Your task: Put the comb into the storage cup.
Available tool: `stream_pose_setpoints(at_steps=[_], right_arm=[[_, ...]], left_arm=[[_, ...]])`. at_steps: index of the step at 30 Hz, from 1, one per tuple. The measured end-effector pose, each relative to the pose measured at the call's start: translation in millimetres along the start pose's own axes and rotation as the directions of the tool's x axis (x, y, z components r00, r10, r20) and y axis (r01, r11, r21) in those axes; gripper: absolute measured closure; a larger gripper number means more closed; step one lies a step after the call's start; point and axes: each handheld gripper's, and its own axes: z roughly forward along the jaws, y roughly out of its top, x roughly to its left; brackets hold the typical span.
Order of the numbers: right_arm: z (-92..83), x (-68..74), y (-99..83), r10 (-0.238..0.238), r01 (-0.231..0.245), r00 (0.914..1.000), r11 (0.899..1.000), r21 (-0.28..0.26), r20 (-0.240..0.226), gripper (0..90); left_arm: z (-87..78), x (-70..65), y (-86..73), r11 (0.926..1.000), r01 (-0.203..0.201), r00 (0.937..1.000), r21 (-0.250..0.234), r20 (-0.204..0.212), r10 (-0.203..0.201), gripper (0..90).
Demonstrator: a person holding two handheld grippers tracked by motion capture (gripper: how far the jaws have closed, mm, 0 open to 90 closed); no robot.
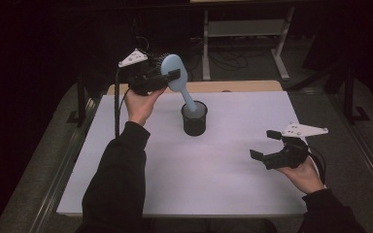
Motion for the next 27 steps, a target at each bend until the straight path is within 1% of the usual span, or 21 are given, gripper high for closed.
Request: stream_pose_setpoints(at_steps=[3,7,11,18,19,25,27], right_arm=[[-2.5,0.5,-2.9,0.001,-0.001,1.0000,1.000,-0.004,0.004,0.0],[-6.5,0.2,-7.2,0.007,-0.007,0.9999,1.000,-0.007,0.009,0.0],[-10.7,-1.5,-11.9,0.013,-0.013,0.9998,1.000,-0.010,0.017,0.0],[-17.6,-5.0,-20.3,0.023,-0.023,0.9991,1.000,-0.018,0.035,0.0],[-18.0,-5.0,-21.6,0.024,-0.023,0.9991,1.000,-0.018,0.036,0.0],[-19.6,-5.7,-25.8,0.025,-0.024,0.9988,0.999,-0.021,0.043,0.0],[-19.8,-5.8,-27.5,0.023,-0.022,0.9986,1.000,-0.019,0.047,0.0]], left_arm=[[2.3,-0.5,-1.3,0.9998,-0.015,0.9999,0.011,-0.007,0.015,51.9],[4.3,-0.7,-2.1,0.9996,-0.020,0.9998,0.018,-0.005,0.020,51.7],[7.3,-2.1,-4.7,0.9987,-0.037,0.9992,0.036,-0.016,0.038,51.5],[10.4,0.1,-10.2,0.9989,-0.024,0.9996,0.041,-0.016,0.025,51.4],[11.9,0.9,-11.9,0.9987,-0.023,0.9995,0.045,-0.021,0.024,51.4],[16.2,0.2,-17.8,0.9980,-0.024,0.9995,0.059,-0.018,0.025,51.5],[17.5,-1.0,-19.6,0.9972,-0.031,0.9994,0.068,-0.016,0.032,51.4]])
